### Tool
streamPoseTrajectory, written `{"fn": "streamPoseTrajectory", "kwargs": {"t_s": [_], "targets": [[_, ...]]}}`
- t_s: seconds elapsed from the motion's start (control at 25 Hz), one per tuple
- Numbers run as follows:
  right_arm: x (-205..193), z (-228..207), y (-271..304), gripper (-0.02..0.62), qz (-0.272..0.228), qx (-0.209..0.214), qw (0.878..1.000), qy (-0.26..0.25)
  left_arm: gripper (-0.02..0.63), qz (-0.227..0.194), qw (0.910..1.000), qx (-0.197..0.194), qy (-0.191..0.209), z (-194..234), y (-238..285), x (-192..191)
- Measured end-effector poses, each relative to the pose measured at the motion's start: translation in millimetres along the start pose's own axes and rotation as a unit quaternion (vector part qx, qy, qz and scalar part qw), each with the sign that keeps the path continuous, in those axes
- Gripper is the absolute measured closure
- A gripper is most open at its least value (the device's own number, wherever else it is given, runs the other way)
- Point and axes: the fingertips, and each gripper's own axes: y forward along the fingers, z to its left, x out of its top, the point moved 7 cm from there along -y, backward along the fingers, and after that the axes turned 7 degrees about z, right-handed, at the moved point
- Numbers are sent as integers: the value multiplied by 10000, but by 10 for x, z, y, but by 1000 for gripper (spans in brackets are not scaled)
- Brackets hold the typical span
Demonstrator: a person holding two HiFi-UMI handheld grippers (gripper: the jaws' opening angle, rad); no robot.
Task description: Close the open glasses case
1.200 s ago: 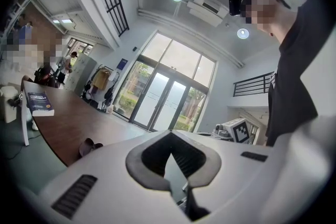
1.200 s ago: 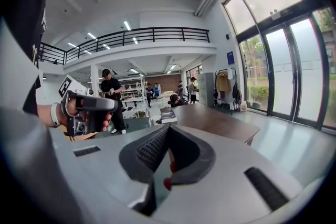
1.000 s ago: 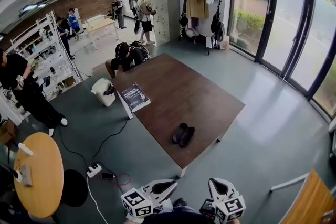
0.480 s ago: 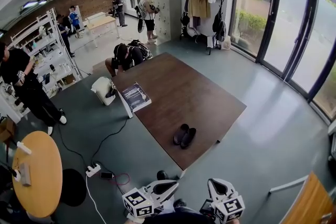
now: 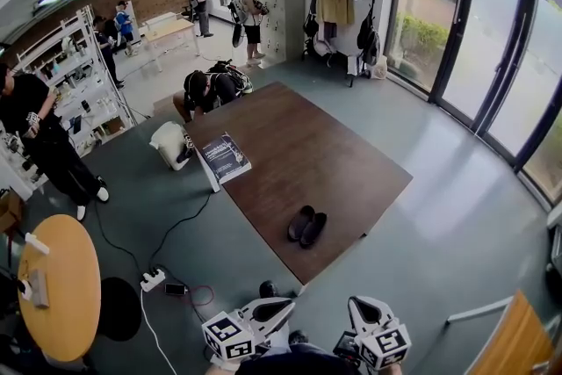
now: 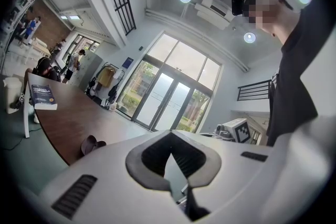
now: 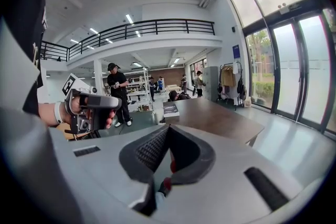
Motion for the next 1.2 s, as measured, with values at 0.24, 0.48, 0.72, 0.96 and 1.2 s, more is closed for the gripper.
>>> {"fn": "streamPoseTrajectory", "kwargs": {"t_s": [0.24,0.48,0.72,0.96,1.2], "targets": [[-28,-120,17,611,41,-49,10000,37,609,45,9999,-90,58,20,171,60],[-12,-259,25,611,33,-145,9998,97,609,118,9998,-155,77,57,311,106],[-3,-320,32,611,61,-181,9998,108,609,159,9996,-214,93,77,401,159],[27,-319,126,611,46,-139,9998,105,609,185,9996,-203,100,149,396,158],[59,-344,274,611,68,-70,9999,87,609,154,9998,-145,27,285,404,180]]}}
